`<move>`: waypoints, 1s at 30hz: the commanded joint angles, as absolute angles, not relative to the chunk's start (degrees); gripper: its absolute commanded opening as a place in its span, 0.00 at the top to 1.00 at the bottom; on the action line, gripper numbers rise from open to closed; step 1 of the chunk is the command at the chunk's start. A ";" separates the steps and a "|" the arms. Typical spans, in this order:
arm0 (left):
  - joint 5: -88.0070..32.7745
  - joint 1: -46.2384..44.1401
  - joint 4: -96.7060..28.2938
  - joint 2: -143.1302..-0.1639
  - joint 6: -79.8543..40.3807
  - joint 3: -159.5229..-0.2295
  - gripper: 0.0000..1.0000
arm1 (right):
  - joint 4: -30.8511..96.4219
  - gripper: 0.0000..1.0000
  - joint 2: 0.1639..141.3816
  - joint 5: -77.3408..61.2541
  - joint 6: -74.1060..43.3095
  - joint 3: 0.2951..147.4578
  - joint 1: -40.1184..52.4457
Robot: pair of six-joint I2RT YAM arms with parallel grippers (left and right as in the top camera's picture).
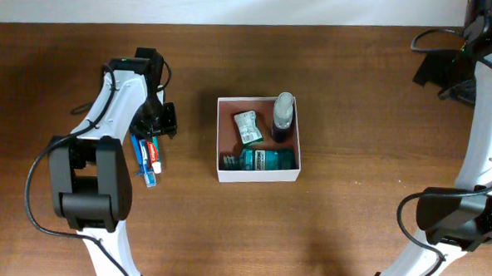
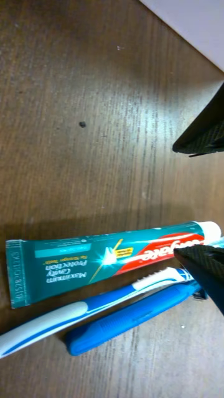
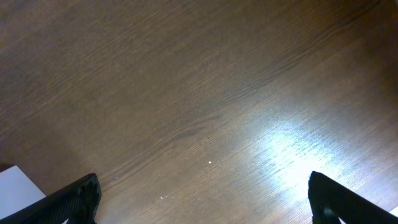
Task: Pack container
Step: 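Move the left gripper back over the Colgate toothpaste tube, then lower and close the left gripper on the toothpaste tube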
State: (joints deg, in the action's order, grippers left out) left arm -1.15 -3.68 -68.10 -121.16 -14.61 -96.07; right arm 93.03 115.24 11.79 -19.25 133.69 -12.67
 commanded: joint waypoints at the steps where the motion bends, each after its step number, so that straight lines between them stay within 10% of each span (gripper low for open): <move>1: -1.76 -3.03 -67.16 -119.68 -15.16 -94.85 0.52 | 93.01 0.02 113.62 12.69 -19.33 134.67 -12.84; 30: -1.78 0.19 -62.08 -121.86 -13.19 -90.72 0.53 | 93.01 0.02 113.62 12.69 -19.33 134.67 -12.84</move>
